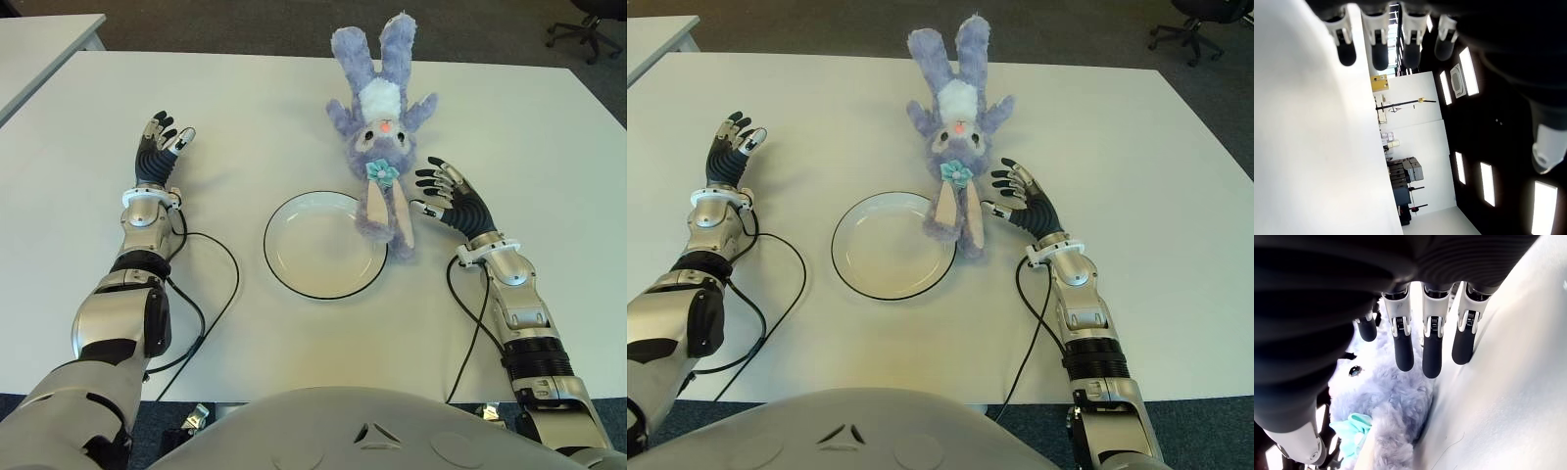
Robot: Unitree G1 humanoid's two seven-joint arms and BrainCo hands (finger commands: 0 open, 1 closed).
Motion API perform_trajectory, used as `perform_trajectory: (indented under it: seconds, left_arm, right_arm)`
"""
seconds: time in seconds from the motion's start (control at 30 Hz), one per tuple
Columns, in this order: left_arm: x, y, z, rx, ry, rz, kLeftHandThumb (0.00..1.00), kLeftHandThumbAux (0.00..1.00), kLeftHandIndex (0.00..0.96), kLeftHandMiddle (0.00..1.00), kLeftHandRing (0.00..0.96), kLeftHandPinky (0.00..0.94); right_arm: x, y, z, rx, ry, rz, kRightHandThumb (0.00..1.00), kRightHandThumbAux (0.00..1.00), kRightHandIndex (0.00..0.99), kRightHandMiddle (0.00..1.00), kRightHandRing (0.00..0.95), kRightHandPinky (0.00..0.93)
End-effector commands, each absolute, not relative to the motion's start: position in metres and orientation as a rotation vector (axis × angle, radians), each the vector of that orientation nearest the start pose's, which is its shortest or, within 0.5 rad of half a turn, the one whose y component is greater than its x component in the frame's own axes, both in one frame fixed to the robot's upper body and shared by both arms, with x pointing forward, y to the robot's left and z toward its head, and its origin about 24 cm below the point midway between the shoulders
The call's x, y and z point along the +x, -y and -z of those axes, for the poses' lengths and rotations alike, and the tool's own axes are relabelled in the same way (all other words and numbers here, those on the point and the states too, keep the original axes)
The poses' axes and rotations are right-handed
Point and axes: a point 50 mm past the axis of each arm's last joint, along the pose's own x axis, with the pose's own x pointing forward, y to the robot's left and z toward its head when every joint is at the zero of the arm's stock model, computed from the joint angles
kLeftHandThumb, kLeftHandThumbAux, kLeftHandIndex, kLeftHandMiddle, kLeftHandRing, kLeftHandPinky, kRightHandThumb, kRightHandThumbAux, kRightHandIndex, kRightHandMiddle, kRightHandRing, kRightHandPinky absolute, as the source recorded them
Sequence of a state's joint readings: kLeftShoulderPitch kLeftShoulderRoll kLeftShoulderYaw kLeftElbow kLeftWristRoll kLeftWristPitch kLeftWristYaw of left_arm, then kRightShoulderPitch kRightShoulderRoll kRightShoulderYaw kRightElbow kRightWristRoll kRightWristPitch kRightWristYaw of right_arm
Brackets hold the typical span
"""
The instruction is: Put the doll into the plate.
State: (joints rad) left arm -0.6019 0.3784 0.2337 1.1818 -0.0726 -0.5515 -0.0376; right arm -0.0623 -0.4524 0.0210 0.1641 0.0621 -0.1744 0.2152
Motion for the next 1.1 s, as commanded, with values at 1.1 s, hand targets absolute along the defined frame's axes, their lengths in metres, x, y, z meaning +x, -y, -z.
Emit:
perform_trajectory:
  seconds: [1.1]
  left_arm:
    - [0.3033, -0.2780, 0.0020, 0.110, -0.162, -0.233, 0.000, 0.515, 0.000, 0.099, 0.103, 0.089]
  right_arm:
    - [0.1184, 0.1849, 0.0848, -0.019, -0.646, -0.394, 0.272, 0.679, 0.032, 0.180, 0.208, 0.224]
